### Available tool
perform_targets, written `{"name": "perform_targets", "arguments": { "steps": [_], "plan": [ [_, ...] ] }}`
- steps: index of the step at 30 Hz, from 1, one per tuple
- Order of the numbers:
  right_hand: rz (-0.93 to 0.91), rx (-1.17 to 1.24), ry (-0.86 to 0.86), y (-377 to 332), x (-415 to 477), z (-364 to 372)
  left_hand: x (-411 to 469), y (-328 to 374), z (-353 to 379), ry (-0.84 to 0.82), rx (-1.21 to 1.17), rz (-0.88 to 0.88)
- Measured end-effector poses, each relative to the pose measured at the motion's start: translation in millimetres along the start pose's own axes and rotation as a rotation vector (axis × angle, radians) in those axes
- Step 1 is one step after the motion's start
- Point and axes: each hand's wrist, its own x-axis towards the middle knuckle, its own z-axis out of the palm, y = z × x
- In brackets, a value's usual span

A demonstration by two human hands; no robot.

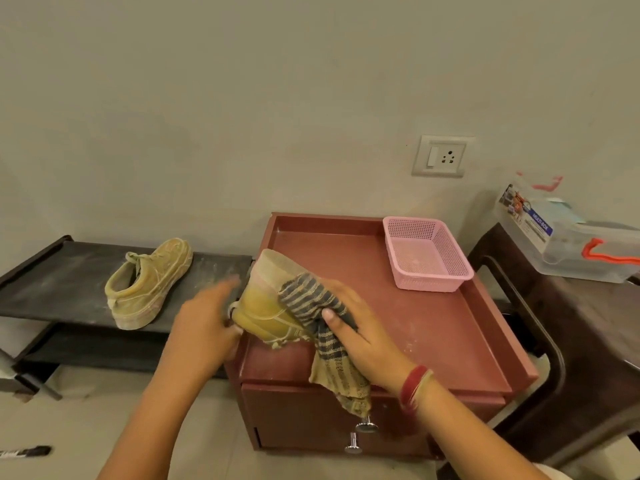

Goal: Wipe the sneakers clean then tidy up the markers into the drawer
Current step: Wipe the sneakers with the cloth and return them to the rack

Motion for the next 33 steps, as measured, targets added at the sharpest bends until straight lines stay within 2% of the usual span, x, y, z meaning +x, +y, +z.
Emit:
{"name": "perform_targets", "arguments": {
  "steps": [2,5,7,9,11,13,16,19,22,24,27,30,33],
  "plan": [
    [-0.023,-0.163,-0.016,-0.9,-5.7,6.9,-2.0,-2.0,1.7,-0.167,-0.1,-0.103],
    [-0.1,-0.367,0.0,-0.7,-14.9,21.1,-2.4,2.2,-6.1,-0.359,-0.573,-0.449],
    [-0.131,-0.478,-0.028,1.2,-20.4,31.6,-1.5,2.8,-13.9,-0.391,-0.887,-0.661],
    [-0.149,-0.573,-0.061,2.5,-23.1,38.3,-2.8,3.0,-15.0,-0.347,-1.017,-0.736],
    [-0.164,-0.648,-0.081,4.0,-24.1,40.8,-4.9,8.6,-8.9,-0.325,-0.941,-0.705],
    [-0.175,-0.607,-0.054,3.1,-22.6,39.1,-4.7,19.8,-3.2,-0.305,-0.886,-0.678],
    [-0.058,-0.108,0.124,-14.0,-14.0,21.5,-0.3,29.5,-0.3,-0.211,-0.899,-0.597],
    [0.104,0.38,0.438,-33.7,0.0,-16.3,6.3,35.2,0.5,-0.004,-0.675,-0.383],
    [0.198,0.506,0.67,-40.1,7.1,-52.1,7.3,44.1,-3.8,0.07,-0.432,-0.128],
    [0.203,0.462,0.724,-38.2,9.5,-62.1,5.6,49.2,-4.5,0.051,-0.413,-0.02],
    [0.118,0.244,0.68,-33.2,9.8,-58.4,-0.4,56.9,-4.1,0.002,-0.401,0.115],
    [-0.114,0.011,0.533,-39.9,6.4,-50.0,-3.0,63.3,-5.1,0.006,-0.391,0.202],
    [-0.402,-0.382,0.308,-52.5,1.4,-42.0,-2.5,67.5,-4.9,0.061,-0.41,0.255]
  ]
}}
